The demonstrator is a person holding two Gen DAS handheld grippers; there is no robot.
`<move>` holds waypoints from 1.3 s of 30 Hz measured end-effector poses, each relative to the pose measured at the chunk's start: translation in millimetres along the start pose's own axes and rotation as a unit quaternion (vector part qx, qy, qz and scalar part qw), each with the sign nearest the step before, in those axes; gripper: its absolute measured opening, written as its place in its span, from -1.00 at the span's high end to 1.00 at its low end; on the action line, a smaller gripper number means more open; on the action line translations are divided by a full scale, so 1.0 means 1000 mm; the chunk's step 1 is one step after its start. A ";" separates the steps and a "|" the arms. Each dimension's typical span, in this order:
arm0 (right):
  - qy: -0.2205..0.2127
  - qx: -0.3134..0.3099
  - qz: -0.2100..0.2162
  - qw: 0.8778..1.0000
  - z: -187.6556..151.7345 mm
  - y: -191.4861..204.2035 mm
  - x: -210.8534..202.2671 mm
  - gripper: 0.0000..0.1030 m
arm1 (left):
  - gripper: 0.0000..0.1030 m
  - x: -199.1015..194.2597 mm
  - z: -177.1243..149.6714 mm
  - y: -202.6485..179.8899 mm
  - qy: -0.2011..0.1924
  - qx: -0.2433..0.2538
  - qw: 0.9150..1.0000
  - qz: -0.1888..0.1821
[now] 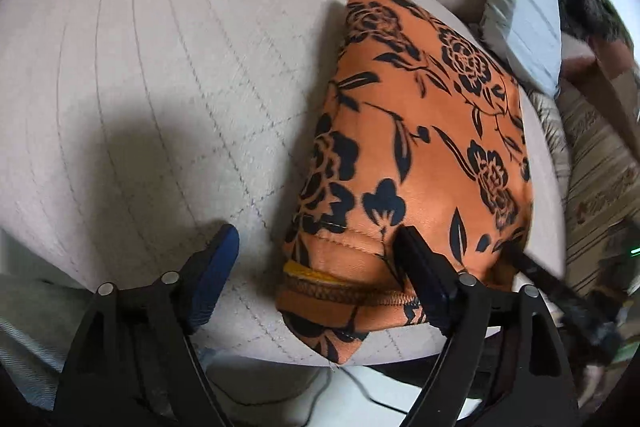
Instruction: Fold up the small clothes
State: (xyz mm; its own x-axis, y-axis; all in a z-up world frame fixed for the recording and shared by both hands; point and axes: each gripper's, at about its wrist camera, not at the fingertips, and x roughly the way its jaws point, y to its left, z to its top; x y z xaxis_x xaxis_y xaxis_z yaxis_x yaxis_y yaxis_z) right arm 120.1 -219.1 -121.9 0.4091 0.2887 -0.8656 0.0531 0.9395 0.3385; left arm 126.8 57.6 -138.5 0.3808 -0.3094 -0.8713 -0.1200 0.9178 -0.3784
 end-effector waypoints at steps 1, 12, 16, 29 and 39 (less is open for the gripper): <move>0.007 0.005 0.000 1.000 0.000 -0.004 0.006 -0.20 | -0.62 -0.001 0.000 0.002 0.001 -0.006 1.000 -0.006; 0.013 -0.002 0.012 1.000 -0.008 -0.003 -0.008 0.76 | 0.40 -0.018 -0.010 -0.023 -0.043 0.036 0.998 -0.017; -0.003 -0.009 0.003 1.000 -0.016 -0.002 -0.028 0.82 | 0.40 -0.012 -0.019 -0.023 -0.036 0.046 0.998 0.006; -0.092 0.046 0.075 0.992 -0.006 -0.043 -0.075 0.76 | -0.02 -0.054 -0.010 -0.025 -0.095 0.036 0.995 0.010; -0.061 0.012 0.081 0.995 0.102 -0.040 -0.044 -0.10 | -0.44 -0.010 0.113 -0.048 -0.039 0.063 0.997 0.034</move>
State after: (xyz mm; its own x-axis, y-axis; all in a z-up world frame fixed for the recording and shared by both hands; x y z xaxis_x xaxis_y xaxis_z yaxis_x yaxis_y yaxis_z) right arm 192.5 -288.2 -59.6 0.5217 0.4093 -0.7485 -0.0008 0.8776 0.4793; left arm 232.1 44.7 -77.0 0.4463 -0.2304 -0.8647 -0.0331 0.9614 -0.2732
